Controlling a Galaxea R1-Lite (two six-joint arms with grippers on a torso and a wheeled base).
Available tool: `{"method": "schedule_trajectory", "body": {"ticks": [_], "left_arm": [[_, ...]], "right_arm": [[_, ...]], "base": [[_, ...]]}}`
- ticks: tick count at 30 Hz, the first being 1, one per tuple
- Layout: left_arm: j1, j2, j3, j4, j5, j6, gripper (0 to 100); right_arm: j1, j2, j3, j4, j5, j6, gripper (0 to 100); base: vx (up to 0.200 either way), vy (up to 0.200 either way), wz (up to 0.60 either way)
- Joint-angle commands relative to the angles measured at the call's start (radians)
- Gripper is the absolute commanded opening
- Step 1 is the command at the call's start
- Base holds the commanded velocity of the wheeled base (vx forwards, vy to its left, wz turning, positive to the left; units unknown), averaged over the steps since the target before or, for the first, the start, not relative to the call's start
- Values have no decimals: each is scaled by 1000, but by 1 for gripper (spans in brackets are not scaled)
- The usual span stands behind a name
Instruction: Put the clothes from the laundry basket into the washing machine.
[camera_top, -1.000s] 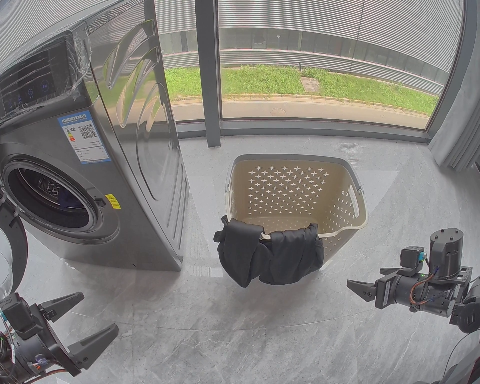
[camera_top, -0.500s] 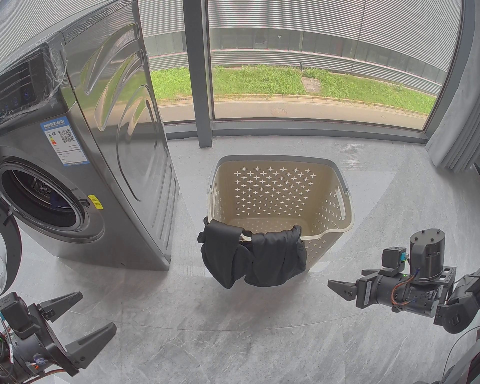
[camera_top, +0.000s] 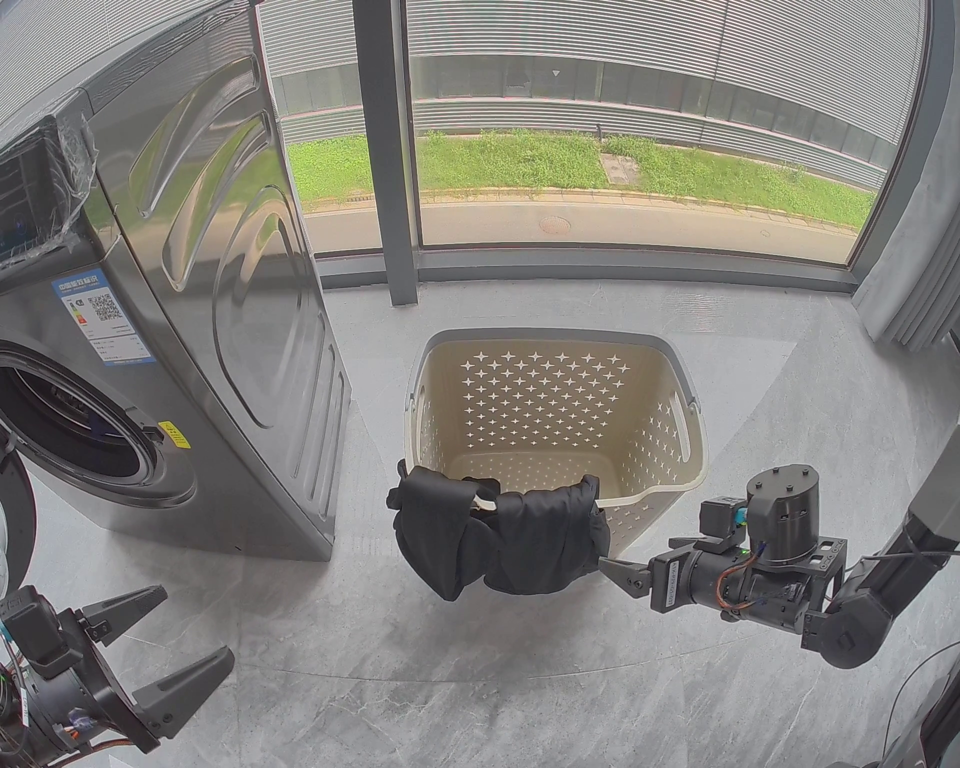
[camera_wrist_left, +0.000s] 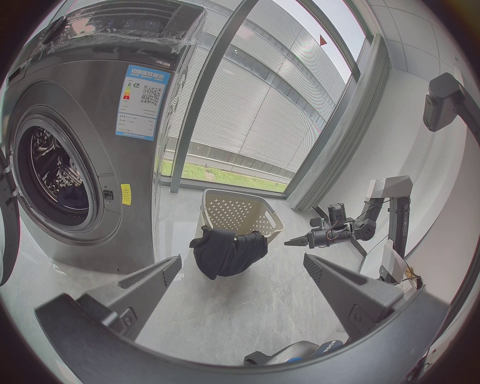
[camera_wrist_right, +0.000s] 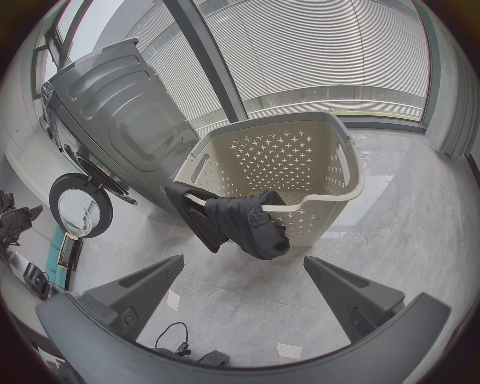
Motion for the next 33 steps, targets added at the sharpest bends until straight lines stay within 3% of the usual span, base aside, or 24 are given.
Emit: {"method": "schedule_trajectory", "body": {"ticks": [1, 8, 33], "left_arm": [[0, -3, 0, -1, 0, -2, 100], [-1, -3, 3, -6, 0, -3, 100], [-1, -5, 5, -12, -2, -2, 100]], "right_arm": [[6, 77, -12, -13, 0, 0, 100], [15, 111, -23, -14, -1, 4, 100], [23, 333, -252, -14, -18, 1, 100]], "base": [[0, 0, 0], [0, 171, 0], [0, 0, 0]]}}
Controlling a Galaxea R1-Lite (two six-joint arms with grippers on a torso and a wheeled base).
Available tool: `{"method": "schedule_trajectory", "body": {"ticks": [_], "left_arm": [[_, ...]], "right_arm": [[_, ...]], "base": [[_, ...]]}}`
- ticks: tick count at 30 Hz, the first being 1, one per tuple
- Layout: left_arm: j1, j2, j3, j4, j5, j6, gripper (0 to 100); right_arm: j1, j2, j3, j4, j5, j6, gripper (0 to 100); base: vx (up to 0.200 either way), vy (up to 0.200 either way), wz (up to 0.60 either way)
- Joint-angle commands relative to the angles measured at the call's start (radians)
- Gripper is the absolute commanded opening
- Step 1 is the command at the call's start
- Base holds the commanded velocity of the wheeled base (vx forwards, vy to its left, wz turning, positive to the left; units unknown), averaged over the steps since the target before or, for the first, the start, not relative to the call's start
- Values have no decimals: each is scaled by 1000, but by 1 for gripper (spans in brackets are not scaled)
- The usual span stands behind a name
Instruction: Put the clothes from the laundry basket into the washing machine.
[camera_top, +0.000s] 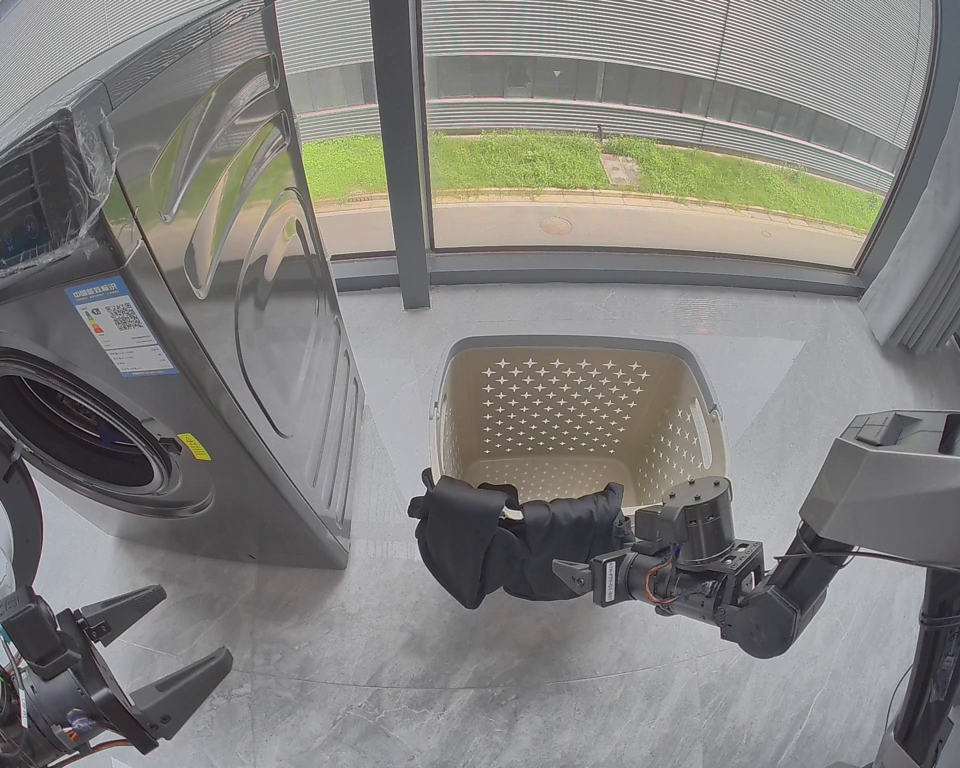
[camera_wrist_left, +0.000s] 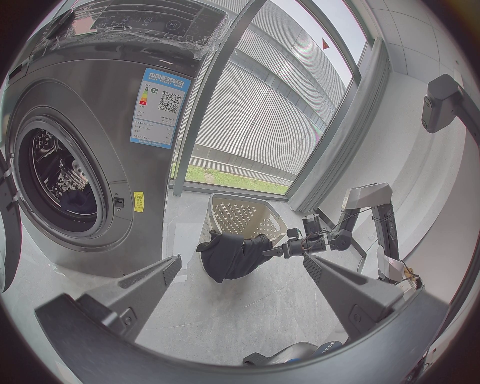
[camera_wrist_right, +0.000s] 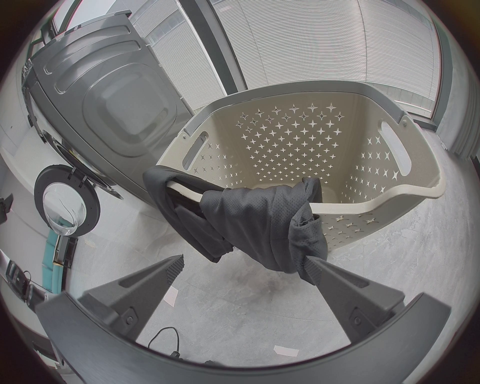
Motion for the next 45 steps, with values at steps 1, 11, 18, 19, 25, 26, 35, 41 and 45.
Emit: {"method": "schedule_trajectory", "body": {"ticks": [1, 11, 18, 19, 25, 26, 35, 41, 45], "left_arm": [[0, 1, 0, -1, 0, 0, 100], [0, 1, 0, 0, 0, -2, 100], [0, 1, 1, 2, 0, -2, 100], [0, 1, 1, 2, 0, 0, 100], [0, 1, 6, 0, 0, 0, 100], [0, 1, 4, 0, 0, 0, 100], [0, 1, 4, 0, 0, 0, 100], [0, -8, 4, 0, 0, -2, 100], [0, -8, 1, 0, 0, -2, 100]], "right_arm": [[7, 62, -43, -1, 0, 0, 100], [10, 157, -179, -3, -11, 21, 100], [2, 204, -245, -3, -49, 41, 100], [2, 209, -253, -3, -52, 41, 100], [-1, 218, -283, -5, -74, 46, 100], [-1, 220, -288, -5, -74, 47, 100], [7, 214, -291, -5, -98, 97, 0], [13, 123, -202, -31, -100, 97, 0], [16, 23, -135, -52, -100, 92, 0]], "base": [[0, 0, 0], [0, 0, 0], [0, 0, 0], [0, 0, 0], [0, 0, 0], [0, 0, 0], [0, 0, 0], [0, 0, 0], [0, 0, 0]]}}
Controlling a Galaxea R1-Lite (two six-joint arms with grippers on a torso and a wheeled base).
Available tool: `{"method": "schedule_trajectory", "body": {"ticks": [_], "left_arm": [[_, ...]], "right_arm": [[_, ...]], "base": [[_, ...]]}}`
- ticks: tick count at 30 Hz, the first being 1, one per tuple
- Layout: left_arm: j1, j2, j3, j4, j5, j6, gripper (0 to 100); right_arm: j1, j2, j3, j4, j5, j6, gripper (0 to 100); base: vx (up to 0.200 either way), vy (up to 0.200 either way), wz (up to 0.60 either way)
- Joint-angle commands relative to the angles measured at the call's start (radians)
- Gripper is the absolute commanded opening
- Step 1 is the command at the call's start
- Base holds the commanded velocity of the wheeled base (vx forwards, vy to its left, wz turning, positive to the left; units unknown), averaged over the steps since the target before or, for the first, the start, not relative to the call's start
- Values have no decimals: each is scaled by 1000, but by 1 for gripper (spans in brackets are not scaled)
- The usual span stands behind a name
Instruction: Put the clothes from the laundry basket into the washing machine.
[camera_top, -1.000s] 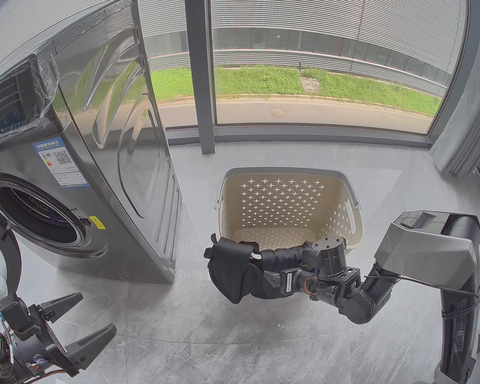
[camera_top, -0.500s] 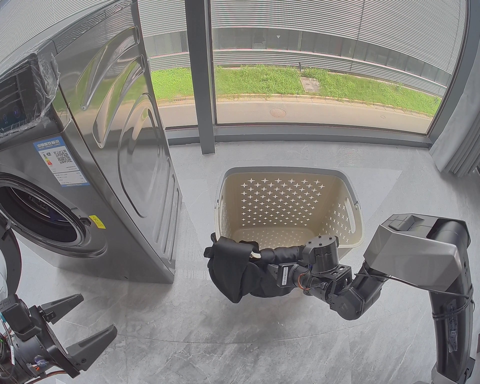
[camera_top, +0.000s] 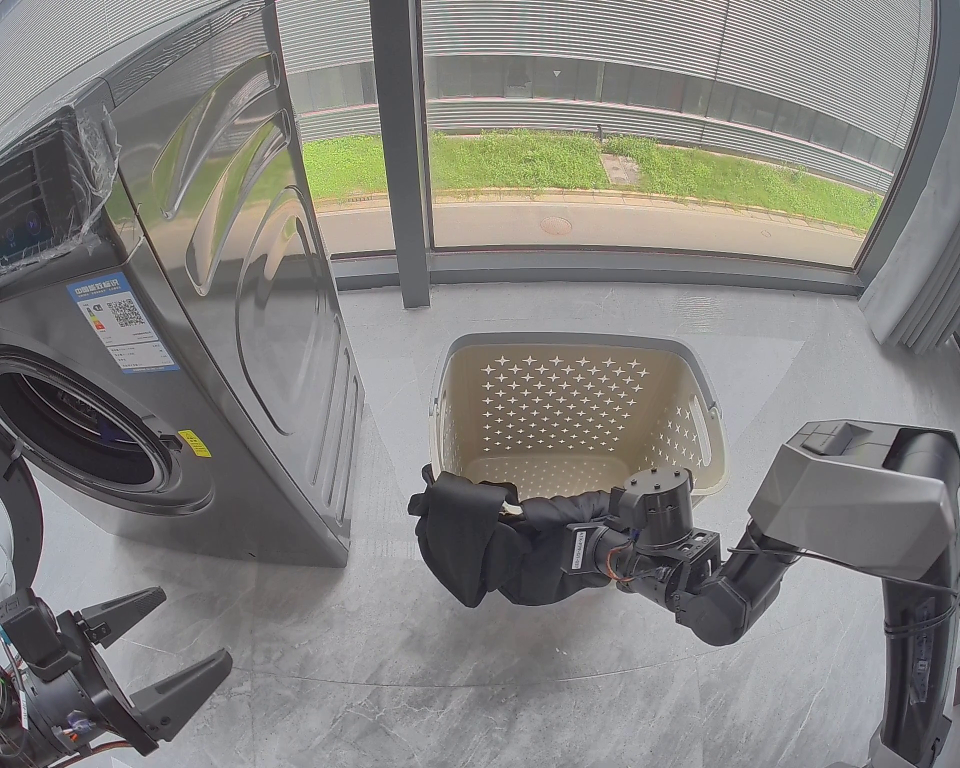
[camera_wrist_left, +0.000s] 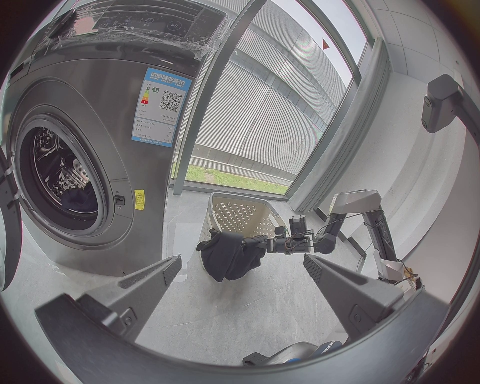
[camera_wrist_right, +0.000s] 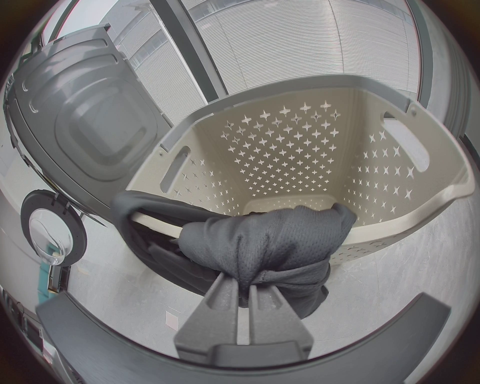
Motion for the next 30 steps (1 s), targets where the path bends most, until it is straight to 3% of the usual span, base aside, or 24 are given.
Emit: {"method": "schedule_trajectory", "body": {"ticks": [1, 20, 25, 30], "left_arm": [[0, -3, -5, 0, 0, 0, 100], [1, -5, 2, 3, 0, 11, 100], [49, -9, 32, -3, 0, 25, 100], [93, -40, 38, -2, 0, 57, 100]], "right_arm": [[7, -152, 84, -16, 0, -4, 0], [72, -583, 251, -17, 17, -9, 0], [98, -709, 290, -31, 55, -23, 0], [101, -736, 351, -117, 89, -47, 0]], "base": [[0, 0, 0], [0, 0, 0], [0, 0, 0], [-40, 0, 0]]}}
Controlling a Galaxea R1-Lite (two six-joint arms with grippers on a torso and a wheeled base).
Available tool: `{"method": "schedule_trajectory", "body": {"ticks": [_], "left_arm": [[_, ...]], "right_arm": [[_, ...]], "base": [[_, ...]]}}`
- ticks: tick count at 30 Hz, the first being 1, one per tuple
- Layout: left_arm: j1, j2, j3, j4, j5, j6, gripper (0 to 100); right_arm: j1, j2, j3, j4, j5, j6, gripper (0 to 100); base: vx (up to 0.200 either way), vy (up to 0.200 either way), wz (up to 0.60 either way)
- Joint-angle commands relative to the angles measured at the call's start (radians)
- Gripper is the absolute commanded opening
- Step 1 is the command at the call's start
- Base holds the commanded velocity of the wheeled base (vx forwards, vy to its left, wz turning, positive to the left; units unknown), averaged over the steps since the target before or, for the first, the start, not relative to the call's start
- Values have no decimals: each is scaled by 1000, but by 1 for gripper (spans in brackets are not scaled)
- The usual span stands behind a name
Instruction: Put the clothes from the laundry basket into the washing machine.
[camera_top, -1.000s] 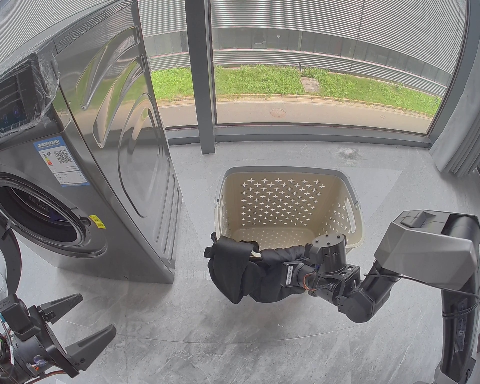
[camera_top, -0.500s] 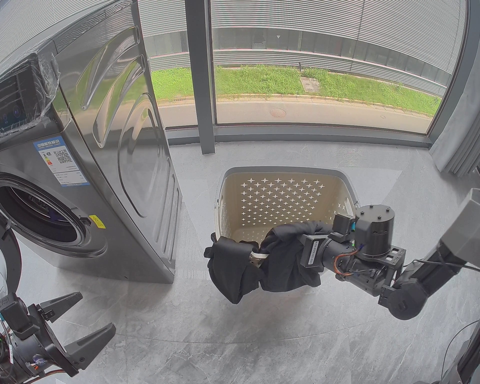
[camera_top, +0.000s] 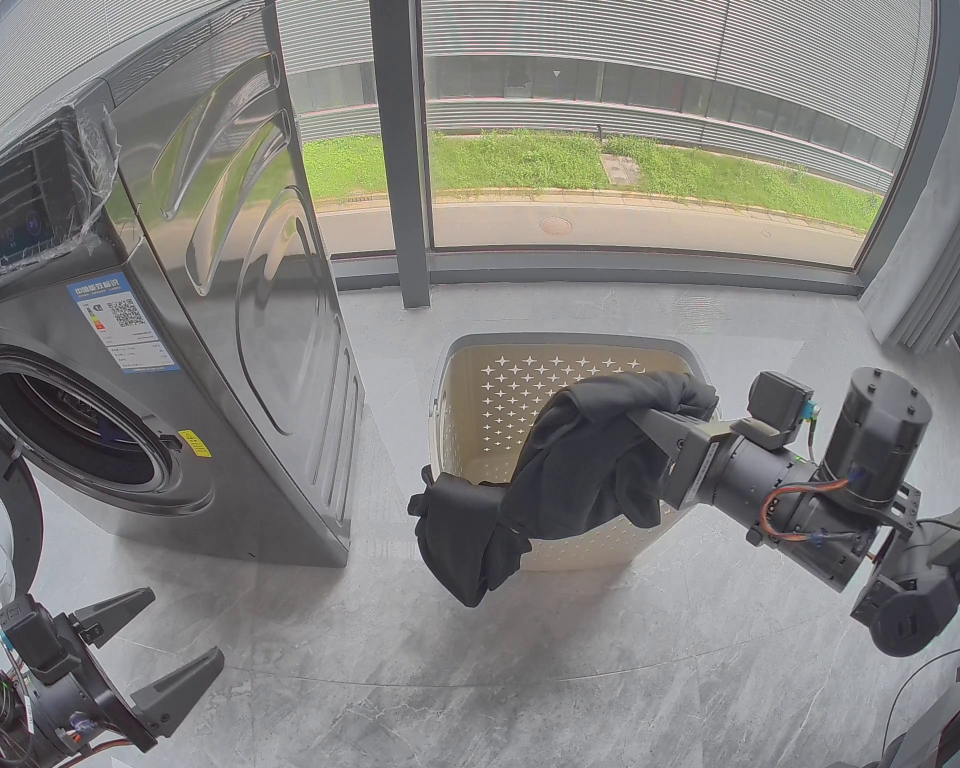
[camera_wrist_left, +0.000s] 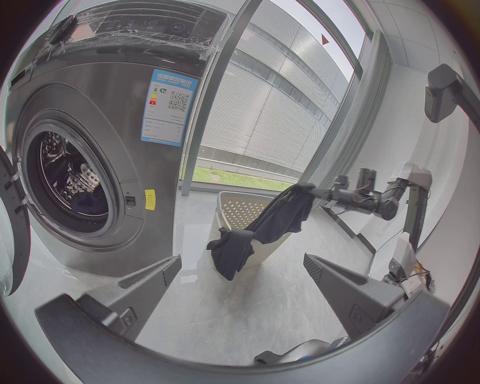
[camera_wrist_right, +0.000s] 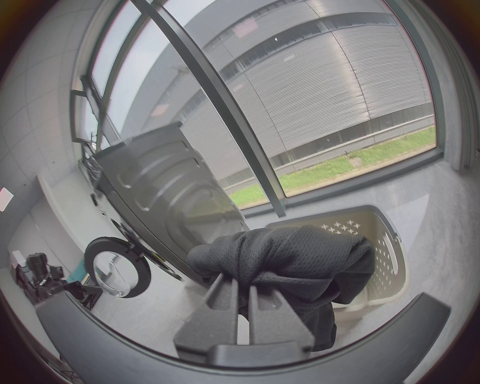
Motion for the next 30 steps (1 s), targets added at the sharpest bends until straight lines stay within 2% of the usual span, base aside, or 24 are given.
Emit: {"method": "schedule_trajectory", "body": {"ticks": [1, 7, 11, 18, 20, 22, 27, 30], "left_arm": [[69, -33, 12, 1, 1, 19, 100], [161, -74, 41, 4, 1, 69, 100], [221, -151, 53, 29, -1, 75, 100], [330, -353, 53, 201, -1, 80, 100], [373, -421, 53, 265, -2, 106, 100], [408, -464, 53, 317, -5, 134, 100], [485, -525, 53, 370, -38, 138, 100], [526, -605, 53, 437, -53, 140, 100]], "right_arm": [[9, -71, 59, -37, 28, -17, 0], [9, -68, 70, -46, 31, -32, 0], [12, -73, 74, -46, 31, -34, 0], [12, -85, 85, -44, 31, -34, 0], [12, -85, 89, -44, 31, -34, 0], [12, -85, 89, -46, 31, -34, 0], [13, -85, 89, -46, 31, -34, 0], [18, -85, 89, -47, 29, -32, 0]], "base": [[-200, 0, 0], [-200, 0, 0], [-200, 0, 0], [0, 0, 0], [0, 0, 0], [0, 200, 0], [0, 200, 0], [0, 200, 0]]}}
